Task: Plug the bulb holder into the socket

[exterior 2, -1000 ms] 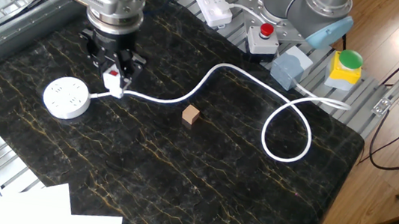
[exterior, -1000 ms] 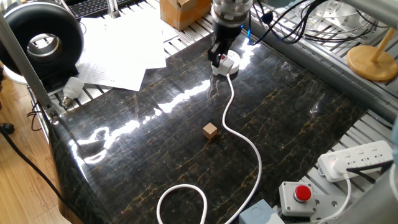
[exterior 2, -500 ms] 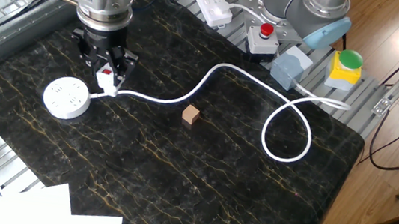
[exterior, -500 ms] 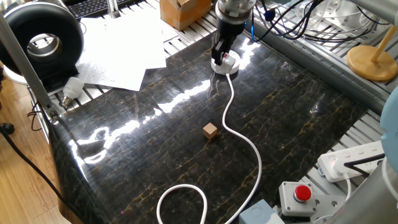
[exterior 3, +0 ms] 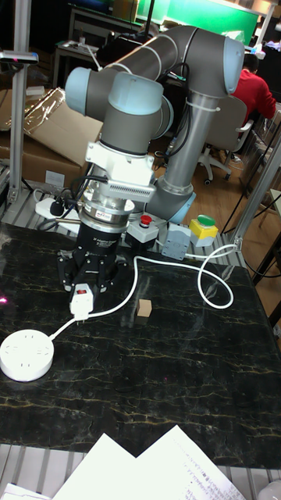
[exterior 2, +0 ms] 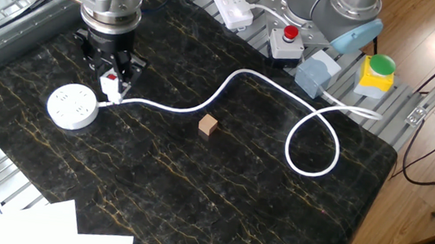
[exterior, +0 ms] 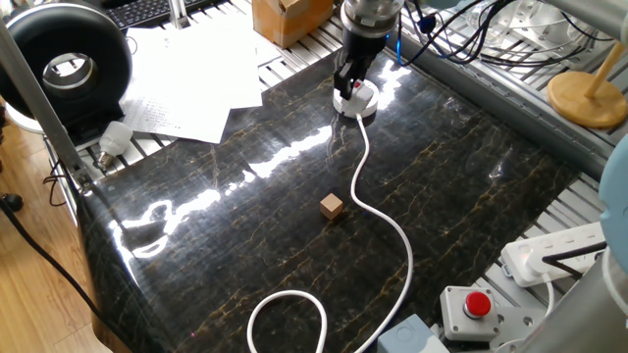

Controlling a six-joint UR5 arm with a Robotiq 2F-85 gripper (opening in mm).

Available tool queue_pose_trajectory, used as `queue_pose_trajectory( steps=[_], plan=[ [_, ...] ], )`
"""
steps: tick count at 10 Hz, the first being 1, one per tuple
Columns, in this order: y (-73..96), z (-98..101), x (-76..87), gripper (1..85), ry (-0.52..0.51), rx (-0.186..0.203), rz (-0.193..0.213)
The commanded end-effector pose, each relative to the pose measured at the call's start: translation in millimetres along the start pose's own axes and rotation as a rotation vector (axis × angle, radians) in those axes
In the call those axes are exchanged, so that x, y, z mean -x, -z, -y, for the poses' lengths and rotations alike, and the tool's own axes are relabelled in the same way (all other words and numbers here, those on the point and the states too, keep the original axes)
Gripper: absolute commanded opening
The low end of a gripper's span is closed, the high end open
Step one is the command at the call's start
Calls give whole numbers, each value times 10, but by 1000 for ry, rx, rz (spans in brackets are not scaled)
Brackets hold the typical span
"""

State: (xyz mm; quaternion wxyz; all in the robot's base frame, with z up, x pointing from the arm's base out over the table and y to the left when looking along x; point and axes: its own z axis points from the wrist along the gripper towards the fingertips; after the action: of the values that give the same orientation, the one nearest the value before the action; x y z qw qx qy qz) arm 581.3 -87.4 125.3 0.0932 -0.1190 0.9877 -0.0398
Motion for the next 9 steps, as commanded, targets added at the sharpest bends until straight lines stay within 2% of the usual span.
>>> queue_pose_trajectory(
  steps=[1, 2, 6, 9],
  plan=[
    [12, 67, 109, 10, -88, -19, 43],
    [12, 48, 130, 10, -87, -11, 51],
    [25, 110, 122, 10, -74, -17, 40],
    [69, 481, 212, 10, -16, 1, 17]
  ],
)
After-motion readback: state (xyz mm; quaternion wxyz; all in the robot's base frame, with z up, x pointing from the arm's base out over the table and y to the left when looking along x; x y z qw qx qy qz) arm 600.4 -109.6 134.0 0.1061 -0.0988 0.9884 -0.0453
